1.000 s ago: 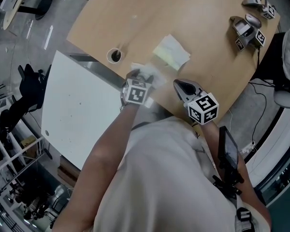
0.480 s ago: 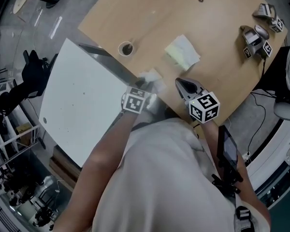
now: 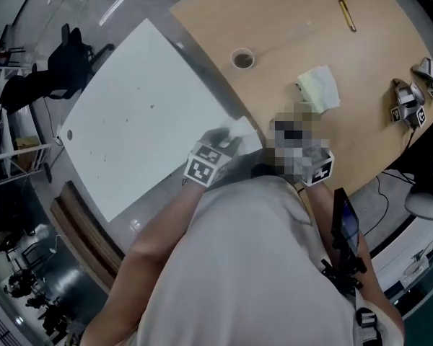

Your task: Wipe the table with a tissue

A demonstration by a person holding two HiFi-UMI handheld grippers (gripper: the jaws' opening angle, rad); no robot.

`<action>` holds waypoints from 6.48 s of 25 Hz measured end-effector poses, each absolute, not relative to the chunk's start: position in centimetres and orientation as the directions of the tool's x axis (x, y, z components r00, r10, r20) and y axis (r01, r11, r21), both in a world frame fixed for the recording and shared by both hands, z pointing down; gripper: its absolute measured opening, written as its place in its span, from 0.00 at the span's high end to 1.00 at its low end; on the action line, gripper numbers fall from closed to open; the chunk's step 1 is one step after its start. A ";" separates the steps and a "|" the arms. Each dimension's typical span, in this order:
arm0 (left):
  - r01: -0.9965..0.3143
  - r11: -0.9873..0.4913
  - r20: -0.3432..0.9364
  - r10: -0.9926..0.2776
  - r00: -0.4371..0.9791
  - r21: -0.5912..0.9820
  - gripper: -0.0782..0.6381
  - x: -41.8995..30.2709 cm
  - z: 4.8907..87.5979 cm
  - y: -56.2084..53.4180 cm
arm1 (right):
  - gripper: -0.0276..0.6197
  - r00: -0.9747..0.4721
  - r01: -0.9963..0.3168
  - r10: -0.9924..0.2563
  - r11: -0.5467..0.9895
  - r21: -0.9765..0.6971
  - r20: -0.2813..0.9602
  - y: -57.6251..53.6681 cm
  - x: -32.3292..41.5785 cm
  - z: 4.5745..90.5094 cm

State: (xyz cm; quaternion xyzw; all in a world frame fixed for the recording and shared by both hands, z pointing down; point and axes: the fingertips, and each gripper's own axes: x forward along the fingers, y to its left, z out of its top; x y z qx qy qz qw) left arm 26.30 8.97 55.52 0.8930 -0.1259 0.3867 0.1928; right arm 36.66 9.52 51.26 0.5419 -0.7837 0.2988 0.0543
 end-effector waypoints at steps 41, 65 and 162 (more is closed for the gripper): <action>-0.876 -0.372 0.537 -0.692 0.482 0.307 0.75 -14.9 53.2 8.5 | 0.93 -0.694 -0.692 -0.542 0.685 -0.230 0.475 1.5 5.0 48.3; -0.979 -0.096 0.667 -0.720 0.192 0.178 0.75 -28.9 53.2 6.7 | 0.93 -0.845 -0.454 -0.302 0.842 -0.293 0.441 -3.8 -6.4 49.9; -0.956 -0.294 0.944 -0.313 0.099 0.003 0.79 -30.9 64.2 1.5 | 0.93 -0.698 -0.683 -0.476 0.666 -0.299 0.536 -2.7 -2.6 51.6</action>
